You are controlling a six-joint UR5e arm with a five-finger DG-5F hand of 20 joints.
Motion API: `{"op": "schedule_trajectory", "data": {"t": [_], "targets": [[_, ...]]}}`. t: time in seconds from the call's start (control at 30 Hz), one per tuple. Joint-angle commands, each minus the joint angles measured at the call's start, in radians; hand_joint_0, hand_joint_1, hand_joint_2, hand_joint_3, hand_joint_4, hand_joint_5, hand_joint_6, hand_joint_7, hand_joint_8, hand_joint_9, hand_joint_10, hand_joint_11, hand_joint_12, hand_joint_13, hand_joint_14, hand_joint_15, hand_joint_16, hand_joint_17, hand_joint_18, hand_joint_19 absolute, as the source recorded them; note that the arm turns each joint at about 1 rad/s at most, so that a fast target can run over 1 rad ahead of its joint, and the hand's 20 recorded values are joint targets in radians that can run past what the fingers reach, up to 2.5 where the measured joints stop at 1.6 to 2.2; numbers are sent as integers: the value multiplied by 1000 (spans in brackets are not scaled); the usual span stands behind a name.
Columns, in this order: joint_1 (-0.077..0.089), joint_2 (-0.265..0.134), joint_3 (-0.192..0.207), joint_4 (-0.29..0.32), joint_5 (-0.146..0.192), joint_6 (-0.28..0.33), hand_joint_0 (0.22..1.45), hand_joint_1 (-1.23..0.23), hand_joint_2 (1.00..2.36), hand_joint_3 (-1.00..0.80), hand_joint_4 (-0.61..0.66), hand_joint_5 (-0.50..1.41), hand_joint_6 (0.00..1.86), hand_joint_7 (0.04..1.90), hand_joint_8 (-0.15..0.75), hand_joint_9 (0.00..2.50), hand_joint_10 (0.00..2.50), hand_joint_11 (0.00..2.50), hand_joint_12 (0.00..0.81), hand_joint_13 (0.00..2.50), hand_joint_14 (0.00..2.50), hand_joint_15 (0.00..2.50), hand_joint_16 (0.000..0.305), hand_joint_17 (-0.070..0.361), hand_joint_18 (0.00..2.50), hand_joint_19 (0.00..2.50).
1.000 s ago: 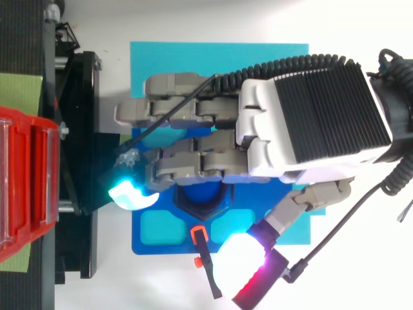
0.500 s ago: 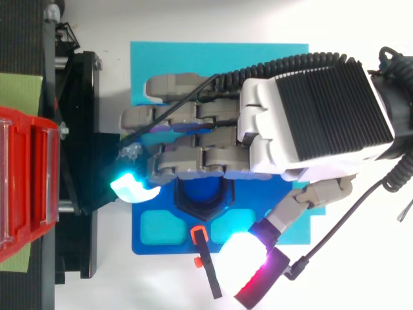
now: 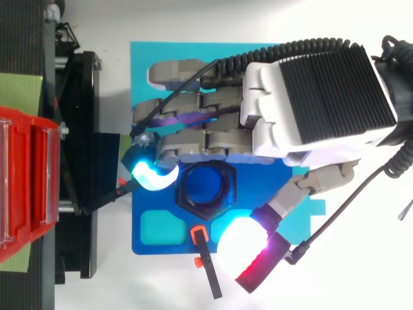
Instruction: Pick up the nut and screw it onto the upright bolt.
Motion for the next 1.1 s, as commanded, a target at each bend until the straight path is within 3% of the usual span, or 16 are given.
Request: {"op": "schedule_trajectory", "data": {"t": [0.0,0.5,0.7,0.93,1.07], "targets": [[-2,0,-1,0,0,0,486,-180,1000,-500,287,-137,532,1374,297,550,0,0,247,401,0,0,21,48,105,0],[-10,0,1,0,0,0,502,-218,1000,-500,245,-100,672,1193,293,741,0,0,238,526,0,0,20,44,238,0],[-19,0,-1,9,-7,-1,522,-225,1000,-500,187,-28,693,1200,284,995,0,0,227,703,0,0,18,41,380,0],[-37,1,1,12,-24,-1,528,-222,1000,-500,63,15,757,1081,220,1406,2,82,196,1032,0,0,18,41,726,0],[-41,0,1,12,-28,-1,520,-213,1000,-500,57,20,770,1048,199,1508,5,147,187,1126,1,41,18,41,830,0]]}}
